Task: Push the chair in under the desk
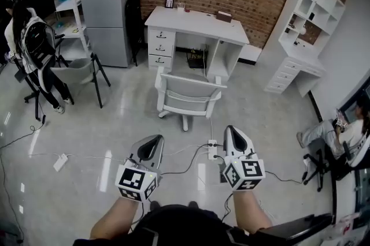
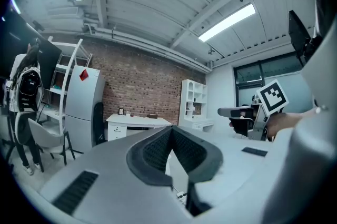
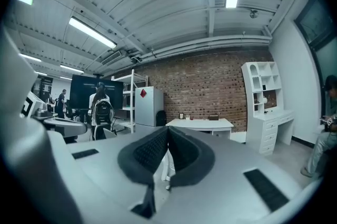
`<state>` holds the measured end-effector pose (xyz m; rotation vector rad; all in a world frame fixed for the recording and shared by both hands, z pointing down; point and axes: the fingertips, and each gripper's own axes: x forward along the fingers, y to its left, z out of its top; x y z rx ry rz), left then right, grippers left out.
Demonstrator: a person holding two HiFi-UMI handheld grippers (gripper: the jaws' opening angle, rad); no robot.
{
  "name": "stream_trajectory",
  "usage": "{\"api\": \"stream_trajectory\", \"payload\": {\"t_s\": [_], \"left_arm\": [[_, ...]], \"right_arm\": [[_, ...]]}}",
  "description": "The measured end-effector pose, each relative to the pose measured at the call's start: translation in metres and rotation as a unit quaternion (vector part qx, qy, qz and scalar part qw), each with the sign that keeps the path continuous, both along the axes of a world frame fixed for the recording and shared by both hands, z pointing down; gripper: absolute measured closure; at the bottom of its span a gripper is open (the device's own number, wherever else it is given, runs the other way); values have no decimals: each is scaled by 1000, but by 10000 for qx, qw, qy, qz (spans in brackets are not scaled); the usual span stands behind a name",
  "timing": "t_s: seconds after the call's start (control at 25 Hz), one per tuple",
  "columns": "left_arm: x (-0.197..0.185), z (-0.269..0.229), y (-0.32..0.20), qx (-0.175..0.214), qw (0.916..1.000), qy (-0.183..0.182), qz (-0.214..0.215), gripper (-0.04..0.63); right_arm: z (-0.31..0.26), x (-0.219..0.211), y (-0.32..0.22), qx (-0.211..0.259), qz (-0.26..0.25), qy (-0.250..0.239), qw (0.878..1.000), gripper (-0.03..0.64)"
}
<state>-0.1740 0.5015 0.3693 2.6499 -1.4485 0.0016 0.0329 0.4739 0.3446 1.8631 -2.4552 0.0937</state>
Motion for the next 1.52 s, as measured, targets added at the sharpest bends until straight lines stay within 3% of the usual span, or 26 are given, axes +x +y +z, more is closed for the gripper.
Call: {"api": "stream_trajectory", "payload": {"t_s": [0.2, 0.44, 0.8, 1.4, 1.52], "left_arm": [[-29, 12, -5, -115, 9999, 93, 57, 588], [-34, 20, -21, -193, 9993, 157, 268, 588], [-12, 37, -110, -280, 9990, -95, 340, 588], [48, 39, -249, -388, 9978, -535, 106, 588], [60, 46, -269, -555, 9960, -696, 29, 588]], "right_arm": [[6, -19, -1, -40, 63, 116, 9999, 612], [11, -28, -11, -106, 106, 206, 9997, 612], [35, -12, -98, -198, 62, 127, 9997, 612], [53, 42, -248, -275, -676, 232, 9971, 610], [57, 54, -264, -332, -779, 258, 9961, 560]]}}
